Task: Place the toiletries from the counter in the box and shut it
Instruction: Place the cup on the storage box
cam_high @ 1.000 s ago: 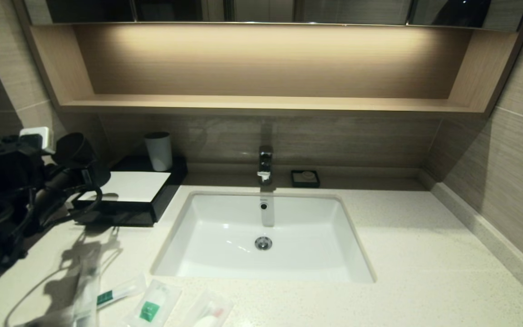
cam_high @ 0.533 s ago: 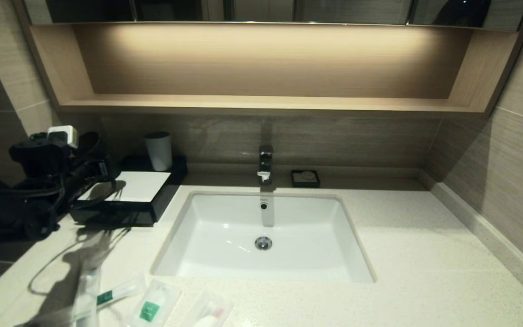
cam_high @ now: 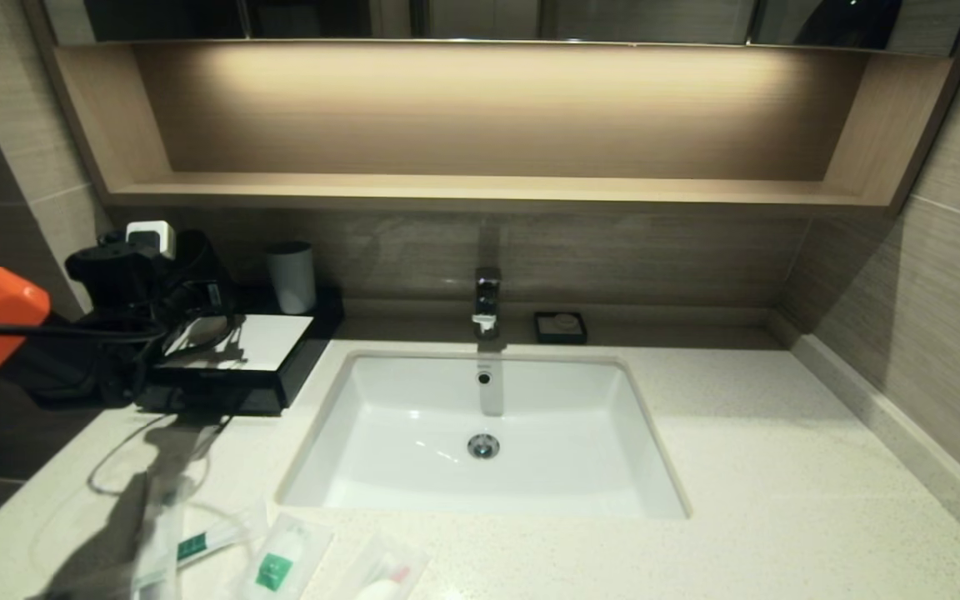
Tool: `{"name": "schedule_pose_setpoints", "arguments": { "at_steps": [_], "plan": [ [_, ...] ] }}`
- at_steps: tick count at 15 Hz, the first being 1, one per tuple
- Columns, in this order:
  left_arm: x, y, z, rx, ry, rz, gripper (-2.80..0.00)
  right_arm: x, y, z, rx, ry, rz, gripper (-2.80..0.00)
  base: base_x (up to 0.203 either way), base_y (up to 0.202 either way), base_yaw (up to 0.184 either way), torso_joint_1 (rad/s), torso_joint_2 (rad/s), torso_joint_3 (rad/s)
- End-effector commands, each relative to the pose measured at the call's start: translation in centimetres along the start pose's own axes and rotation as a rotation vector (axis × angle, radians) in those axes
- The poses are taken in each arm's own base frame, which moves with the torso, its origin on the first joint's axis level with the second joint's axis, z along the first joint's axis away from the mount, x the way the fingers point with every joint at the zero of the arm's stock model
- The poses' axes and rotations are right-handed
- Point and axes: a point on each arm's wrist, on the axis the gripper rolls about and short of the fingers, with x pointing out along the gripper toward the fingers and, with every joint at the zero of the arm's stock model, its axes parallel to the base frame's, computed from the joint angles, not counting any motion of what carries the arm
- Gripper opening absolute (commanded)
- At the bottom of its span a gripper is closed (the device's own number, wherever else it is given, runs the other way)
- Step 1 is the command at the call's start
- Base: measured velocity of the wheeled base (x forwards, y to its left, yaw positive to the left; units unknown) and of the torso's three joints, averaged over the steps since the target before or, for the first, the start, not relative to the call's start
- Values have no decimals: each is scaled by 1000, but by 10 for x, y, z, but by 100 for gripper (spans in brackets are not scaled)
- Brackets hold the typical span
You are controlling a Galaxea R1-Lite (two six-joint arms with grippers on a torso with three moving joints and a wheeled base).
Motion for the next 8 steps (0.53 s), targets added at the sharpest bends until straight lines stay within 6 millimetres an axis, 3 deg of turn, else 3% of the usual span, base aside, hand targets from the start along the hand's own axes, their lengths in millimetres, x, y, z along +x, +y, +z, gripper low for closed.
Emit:
{"name": "schedule_pose_setpoints", "arguments": {
  "at_steps": [1, 8],
  "plan": [
    [9, -2, -8, 3, 8, -1, -280, 0, 0, 0, 0, 0, 1, -280, 0, 0, 0, 0, 0, 0],
    [26, -4, -21, -1, 42, -2, -280, 0, 0, 0, 0, 0, 0, -280, 0, 0, 0, 0, 0, 0]
  ]
}}
